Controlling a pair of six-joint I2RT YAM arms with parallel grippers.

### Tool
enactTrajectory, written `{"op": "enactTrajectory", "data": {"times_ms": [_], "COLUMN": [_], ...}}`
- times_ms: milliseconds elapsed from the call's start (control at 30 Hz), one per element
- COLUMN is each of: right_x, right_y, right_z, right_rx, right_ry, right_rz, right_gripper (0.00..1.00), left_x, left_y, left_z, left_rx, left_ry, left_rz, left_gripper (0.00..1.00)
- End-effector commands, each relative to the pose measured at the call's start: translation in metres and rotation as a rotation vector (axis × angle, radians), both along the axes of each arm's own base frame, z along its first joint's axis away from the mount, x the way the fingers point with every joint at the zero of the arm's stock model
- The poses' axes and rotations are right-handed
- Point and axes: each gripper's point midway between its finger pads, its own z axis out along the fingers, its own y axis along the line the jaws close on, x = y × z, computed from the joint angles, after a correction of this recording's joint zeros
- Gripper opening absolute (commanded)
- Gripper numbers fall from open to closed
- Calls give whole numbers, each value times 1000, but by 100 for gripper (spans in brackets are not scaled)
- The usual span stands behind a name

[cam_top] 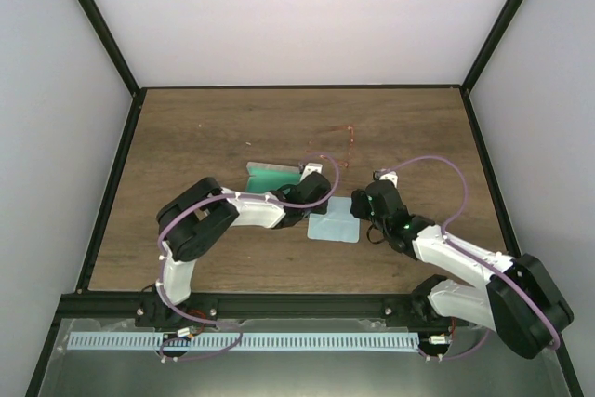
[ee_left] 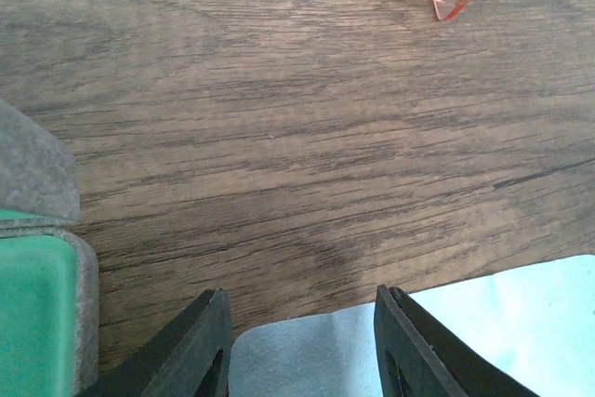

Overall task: Organize the sunglasses
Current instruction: Fold the glasses cleaning cloth at the center of the board.

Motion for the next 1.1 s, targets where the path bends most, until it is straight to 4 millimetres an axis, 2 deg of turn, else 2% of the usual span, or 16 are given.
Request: {"op": "enactTrajectory", "data": {"times_ms": [0, 400, 467, 533, 600, 1067], "right_x": [5, 6, 6, 6, 6, 7], "right_y": [-1, -1, -1, -1, -1, -1], "right_z": [4, 2, 2, 1, 1, 3], "right_rx": [-6, -10, -10, -12, -11, -10], "right_ry": [-24, -19, -18, -16, -17, -20], "right_rz": [-4, -6, -5, -4, -4, -4], "right_gripper": [54, 54, 54, 54, 55, 55], "left_x": [-4, -6, -5, -4, -4, -15], "left_y": [6, 11, 14, 17, 21, 25], "left_z": [-17, -19, -17, -15, -14, -28], "left_rx": [24, 28, 33, 40, 50, 67], "left_ry": [53, 64, 57, 48, 43, 81], "left_rz": [-3, 1, 8, 18, 27, -2], "left_gripper": [41, 22, 26, 39, 44, 46]}}
